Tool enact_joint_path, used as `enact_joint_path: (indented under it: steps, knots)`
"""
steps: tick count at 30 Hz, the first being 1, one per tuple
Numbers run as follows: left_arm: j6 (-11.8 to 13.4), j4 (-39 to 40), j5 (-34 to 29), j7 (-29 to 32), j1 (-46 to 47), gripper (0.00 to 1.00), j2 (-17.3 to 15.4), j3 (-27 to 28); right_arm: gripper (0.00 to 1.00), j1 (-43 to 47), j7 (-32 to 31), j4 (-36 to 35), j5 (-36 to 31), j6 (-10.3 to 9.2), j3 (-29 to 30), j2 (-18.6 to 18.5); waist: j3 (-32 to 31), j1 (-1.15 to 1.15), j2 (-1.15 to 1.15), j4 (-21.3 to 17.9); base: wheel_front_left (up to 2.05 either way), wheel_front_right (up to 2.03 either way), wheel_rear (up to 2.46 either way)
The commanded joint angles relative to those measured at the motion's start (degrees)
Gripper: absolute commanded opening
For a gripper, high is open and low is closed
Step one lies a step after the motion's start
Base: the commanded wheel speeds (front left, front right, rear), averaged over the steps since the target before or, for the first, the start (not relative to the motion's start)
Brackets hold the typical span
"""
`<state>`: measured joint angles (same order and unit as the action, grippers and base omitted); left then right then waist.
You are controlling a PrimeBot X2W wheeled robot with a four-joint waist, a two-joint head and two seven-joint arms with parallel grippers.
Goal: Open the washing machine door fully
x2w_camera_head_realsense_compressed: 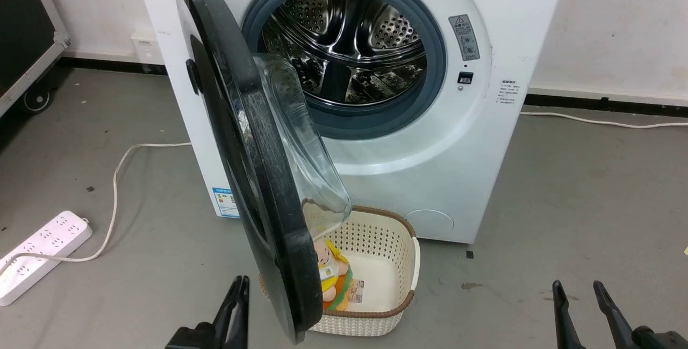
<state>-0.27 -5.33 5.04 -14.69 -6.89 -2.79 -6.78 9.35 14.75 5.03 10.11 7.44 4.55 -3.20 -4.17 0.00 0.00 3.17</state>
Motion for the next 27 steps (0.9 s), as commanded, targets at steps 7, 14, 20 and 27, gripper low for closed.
enact_joint_path:
  steps: [7,14,20,27]
  knots:
    - [1.1,6.5,2.2,-0.3,1.2,0.00,-0.1,2.7,1.00,0.0,0.2,0.2,0.6,0.05,-0.1,0.3,-0.2,0.00,0.00,0.1,0.00,0.00,0.00]
    - [3.4,22.2,3.1,-0.3,7.1,0.00,-0.1,6.1,1.00,-0.5,0.2,0.4,0.4,0.05,-0.9,0.3,-0.2,0.00,0.00,0.1,0.00,0.00,0.00]
    - [3.4,31.5,0.5,-0.3,12.1,0.00,-0.1,3.0,1.00,-0.7,0.2,0.8,0.2,0.05,-1.5,0.3,-0.4,0.00,0.00,-0.1,0.00,0.00,0.00]
    - [-0.5,24.0,4.4,-0.3,8.7,0.00,-0.1,-8.1,1.00,-1.0,0.2,1.4,0.6,0.05,-2.2,0.3,-0.7,0.00,0.00,-0.9,0.00,0.00,0.00]
